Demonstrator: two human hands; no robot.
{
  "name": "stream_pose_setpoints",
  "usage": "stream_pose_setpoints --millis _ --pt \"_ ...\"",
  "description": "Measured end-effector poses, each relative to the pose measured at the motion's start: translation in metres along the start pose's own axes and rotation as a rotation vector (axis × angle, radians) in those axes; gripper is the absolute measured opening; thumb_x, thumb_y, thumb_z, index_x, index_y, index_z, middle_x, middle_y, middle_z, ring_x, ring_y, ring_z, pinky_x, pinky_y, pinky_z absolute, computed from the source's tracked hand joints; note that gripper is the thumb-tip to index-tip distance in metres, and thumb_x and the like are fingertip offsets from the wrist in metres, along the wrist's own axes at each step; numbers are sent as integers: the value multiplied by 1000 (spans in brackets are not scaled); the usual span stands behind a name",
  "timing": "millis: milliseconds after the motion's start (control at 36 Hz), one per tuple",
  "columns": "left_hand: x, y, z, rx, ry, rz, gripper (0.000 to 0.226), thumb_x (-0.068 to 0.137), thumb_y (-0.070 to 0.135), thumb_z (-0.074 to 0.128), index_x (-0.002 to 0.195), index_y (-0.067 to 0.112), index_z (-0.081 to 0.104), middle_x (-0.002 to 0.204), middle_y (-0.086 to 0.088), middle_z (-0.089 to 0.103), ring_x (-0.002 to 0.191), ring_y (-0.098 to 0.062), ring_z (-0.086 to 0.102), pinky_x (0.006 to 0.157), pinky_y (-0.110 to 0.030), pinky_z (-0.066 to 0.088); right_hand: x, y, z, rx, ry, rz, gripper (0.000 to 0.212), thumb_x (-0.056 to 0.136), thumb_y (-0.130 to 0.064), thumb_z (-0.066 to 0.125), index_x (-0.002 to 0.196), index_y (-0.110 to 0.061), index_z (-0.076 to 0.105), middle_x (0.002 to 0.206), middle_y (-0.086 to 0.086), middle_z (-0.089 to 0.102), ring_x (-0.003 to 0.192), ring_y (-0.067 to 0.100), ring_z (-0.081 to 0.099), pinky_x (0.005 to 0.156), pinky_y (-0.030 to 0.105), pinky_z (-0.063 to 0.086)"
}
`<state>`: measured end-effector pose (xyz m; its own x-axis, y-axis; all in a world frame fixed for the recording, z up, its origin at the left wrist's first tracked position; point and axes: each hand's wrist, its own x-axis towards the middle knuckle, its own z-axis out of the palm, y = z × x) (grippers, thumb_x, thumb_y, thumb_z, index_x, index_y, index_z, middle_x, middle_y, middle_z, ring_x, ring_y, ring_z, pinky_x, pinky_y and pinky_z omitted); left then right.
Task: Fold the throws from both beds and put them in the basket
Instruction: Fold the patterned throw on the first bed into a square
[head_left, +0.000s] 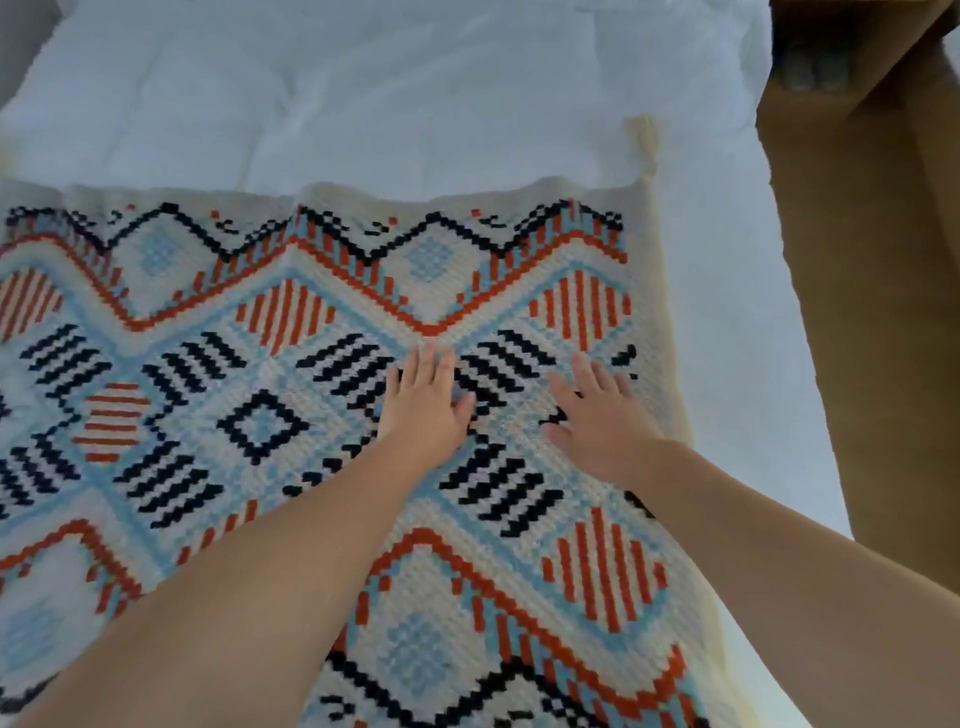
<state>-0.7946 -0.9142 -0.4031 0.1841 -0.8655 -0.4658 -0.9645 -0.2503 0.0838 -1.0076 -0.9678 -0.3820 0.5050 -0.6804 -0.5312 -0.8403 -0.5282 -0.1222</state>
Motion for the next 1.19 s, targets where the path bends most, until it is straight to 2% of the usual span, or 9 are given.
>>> stream_pose_setpoints --millis 250,528,611,694,778,861,944,1056,1194 --pt "98 -16 30 -5 210 -2 70 93 60 5 149 24 -17 158 -3 -21 144 -23 -22 117 -45 -12 92 34 11 -106 116 17 75 91 -66 2 149 -24 -20 156 9 -24 144 28 -22 119 47 -5" --pt "120 -23 53 -36 278 16 69 91 60 3 147 27 -20 156 0 -25 142 -20 -27 116 -42 -17 186 75 -43 -112 188 60 71 94 -60 0 152 -20 -10 159 8 -16 146 28 -14 119 48 -4" --pt "123 -24 55 -45 272 18 70 90 60 3 147 27 -20 156 -1 -25 142 -20 -28 116 -42 -17 205 89 -60 -105 182 90 64 98 -51 6 152 -20 -9 159 7 -15 147 27 -11 119 48 -2" --pt "126 -26 59 -60 271 21 71 89 60 4 147 26 -18 156 -1 -24 142 -20 -27 115 -41 -17 224 102 -76 -87 214 116 60 102 -34 23 153 -18 -4 161 9 -9 147 30 -5 119 48 2" --pt "128 -27 62 -79 278 33 71 90 59 8 148 26 -15 157 -2 -20 143 -20 -25 115 -41 -17 240 113 -90 -73 225 179 77 94 -22 46 152 -19 -3 161 9 -6 147 30 -3 119 47 1" --pt "130 -28 66 -84 280 39 71 90 58 11 149 25 -14 158 -3 -18 144 -21 -22 116 -42 -15 250 122 -102 -59 283 241 81 83 -16 56 150 -16 11 156 14 18 144 32 14 118 48 11" --pt "132 -29 69 -85 285 46 71 91 56 15 150 24 -11 159 -6 -12 145 -23 -18 116 -42 -12 252 126 -113 -127 361 278 64 80 -13 58 139 -10 32 130 20 47 122 37 43 106 49 31" --pt "135 -32 73 -75 297 67 71 92 54 14 150 22 -9 159 -8 -9 146 -25 -15 116 -45 -7 249 123 -122 -236 423 285 26 82 -6 52 108 -3 58 104 19 53 103 37 49 86 45 40" --pt "135 -33 75 -72 309 72 71 92 55 13 151 22 -8 159 -8 -10 146 -24 -16 117 -44 -7 226 124 -126 -73 396 282 12 83 5 48 86 -6 49 78 11 51 70 29 48 57 33 37"
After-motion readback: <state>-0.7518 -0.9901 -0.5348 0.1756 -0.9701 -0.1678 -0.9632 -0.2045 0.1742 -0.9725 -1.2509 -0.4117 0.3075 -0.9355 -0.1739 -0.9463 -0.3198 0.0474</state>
